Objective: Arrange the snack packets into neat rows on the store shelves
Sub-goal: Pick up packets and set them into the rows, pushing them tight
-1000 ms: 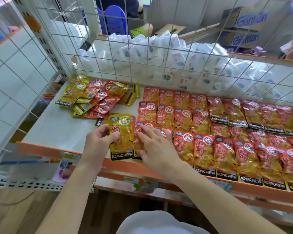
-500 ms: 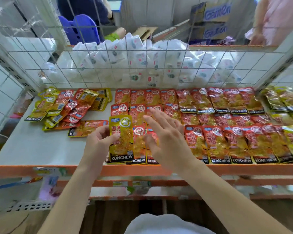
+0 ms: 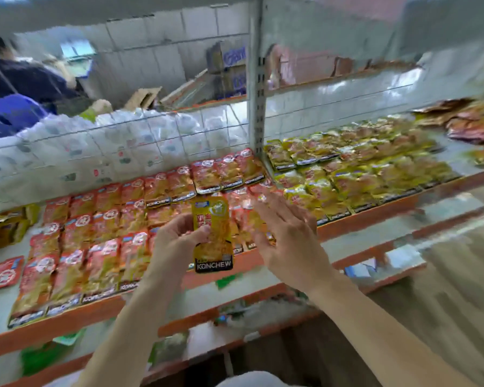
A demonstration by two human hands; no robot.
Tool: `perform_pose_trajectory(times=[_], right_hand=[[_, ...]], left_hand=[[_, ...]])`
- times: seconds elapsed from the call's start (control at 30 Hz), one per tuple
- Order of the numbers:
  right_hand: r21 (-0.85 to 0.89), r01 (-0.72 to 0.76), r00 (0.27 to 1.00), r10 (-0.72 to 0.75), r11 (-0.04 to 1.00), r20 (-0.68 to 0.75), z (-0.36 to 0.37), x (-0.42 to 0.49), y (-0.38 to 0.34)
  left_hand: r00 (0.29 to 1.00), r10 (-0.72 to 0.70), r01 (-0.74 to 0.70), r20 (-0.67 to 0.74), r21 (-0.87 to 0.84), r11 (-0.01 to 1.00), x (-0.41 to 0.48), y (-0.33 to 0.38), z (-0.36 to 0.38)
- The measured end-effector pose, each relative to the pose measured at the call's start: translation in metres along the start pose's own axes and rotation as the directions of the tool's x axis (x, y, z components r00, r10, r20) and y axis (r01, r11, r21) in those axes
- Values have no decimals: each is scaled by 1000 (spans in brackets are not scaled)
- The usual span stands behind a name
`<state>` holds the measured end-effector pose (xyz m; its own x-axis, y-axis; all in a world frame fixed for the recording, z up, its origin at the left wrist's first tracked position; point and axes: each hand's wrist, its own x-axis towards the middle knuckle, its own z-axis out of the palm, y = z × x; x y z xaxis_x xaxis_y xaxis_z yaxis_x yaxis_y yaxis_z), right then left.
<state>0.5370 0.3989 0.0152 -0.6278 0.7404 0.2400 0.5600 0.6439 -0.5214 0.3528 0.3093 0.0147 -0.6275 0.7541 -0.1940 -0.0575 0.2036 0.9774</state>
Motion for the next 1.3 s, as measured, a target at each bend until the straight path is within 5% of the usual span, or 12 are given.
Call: perform_pose_trajectory(times=[0.4, 1.3], right_hand=[[-42, -204, 979, 203, 978, -27, -107, -63, 139], [-169, -301, 953, 292, 939, -75, -132, 18, 251]], left_hand=[[993, -25, 21, 115, 33, 999, -31, 5, 191], [961, 23, -54, 275, 104, 993, 67, 12, 308]])
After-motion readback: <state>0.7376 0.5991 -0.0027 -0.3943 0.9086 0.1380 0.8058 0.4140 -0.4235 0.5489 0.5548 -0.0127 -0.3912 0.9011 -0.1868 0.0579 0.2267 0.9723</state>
